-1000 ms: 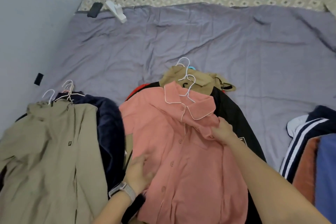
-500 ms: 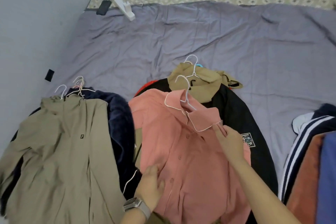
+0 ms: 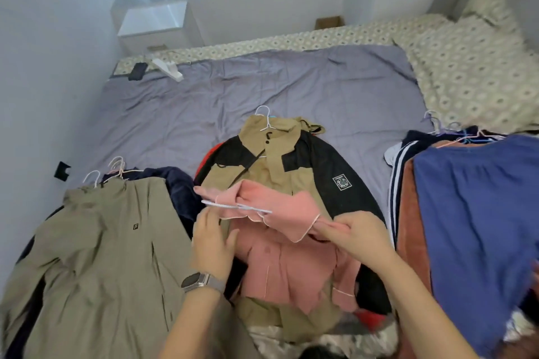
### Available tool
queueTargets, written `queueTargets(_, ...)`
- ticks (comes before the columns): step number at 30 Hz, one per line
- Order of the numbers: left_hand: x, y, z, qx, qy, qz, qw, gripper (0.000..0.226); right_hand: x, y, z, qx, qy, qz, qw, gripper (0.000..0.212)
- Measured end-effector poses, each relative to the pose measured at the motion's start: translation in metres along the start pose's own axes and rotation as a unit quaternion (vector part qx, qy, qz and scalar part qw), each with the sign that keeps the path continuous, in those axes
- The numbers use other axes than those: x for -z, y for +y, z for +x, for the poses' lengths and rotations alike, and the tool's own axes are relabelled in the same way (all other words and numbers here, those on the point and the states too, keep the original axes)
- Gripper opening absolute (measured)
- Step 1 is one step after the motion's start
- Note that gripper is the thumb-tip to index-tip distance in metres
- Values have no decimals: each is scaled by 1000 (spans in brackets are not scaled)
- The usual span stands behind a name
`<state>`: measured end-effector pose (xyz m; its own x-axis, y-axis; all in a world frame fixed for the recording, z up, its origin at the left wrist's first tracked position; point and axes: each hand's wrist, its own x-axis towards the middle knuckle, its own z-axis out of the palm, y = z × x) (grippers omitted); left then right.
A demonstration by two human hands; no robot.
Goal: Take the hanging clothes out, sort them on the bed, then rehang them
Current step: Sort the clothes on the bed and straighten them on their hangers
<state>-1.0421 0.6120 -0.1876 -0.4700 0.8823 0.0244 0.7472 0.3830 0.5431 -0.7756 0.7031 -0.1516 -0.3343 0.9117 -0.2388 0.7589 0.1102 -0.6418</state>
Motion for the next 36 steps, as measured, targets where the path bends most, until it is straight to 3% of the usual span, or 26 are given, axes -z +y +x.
queueTargets(5, 58, -11, -54, -52, -4, 20, 998, 61, 38, -39, -102, 45, 60, -57, 996, 71)
queueTargets(8, 84, -2, -76, -113, -40, 56, 991, 48, 47, -53, -155, 34, 123, -76, 989, 67)
queueTargets(13, 107, 23, -118, -139, -97, 34, 985, 27, 58, -55, -231, -2, 169, -85, 982, 64)
queueTargets(19, 126, 15, -160, -141, -59, 32, 988, 9, 71, -54, -297, 1, 171, -21, 985, 66)
queueTargets(23, 143, 17, -183, -172, -61, 24, 983, 26, 77, -57, -316, 5, 171, 12, 985, 64)
queueTargets(29, 167, 47, -226, -221, -47, -17, 974, 25, 100, -47, -348, 39, 226, 25, 973, 64)
queueTargets(32, 172, 81, -253, -251, -49, -12, 967, 38, 117, -27, -371, 24, 264, -24, 964, 55)
queueTargets(36, 181, 148, -287, -303, 25, 28, 952, 25, 140, 1, -398, 6, 333, -30, 942, 18)
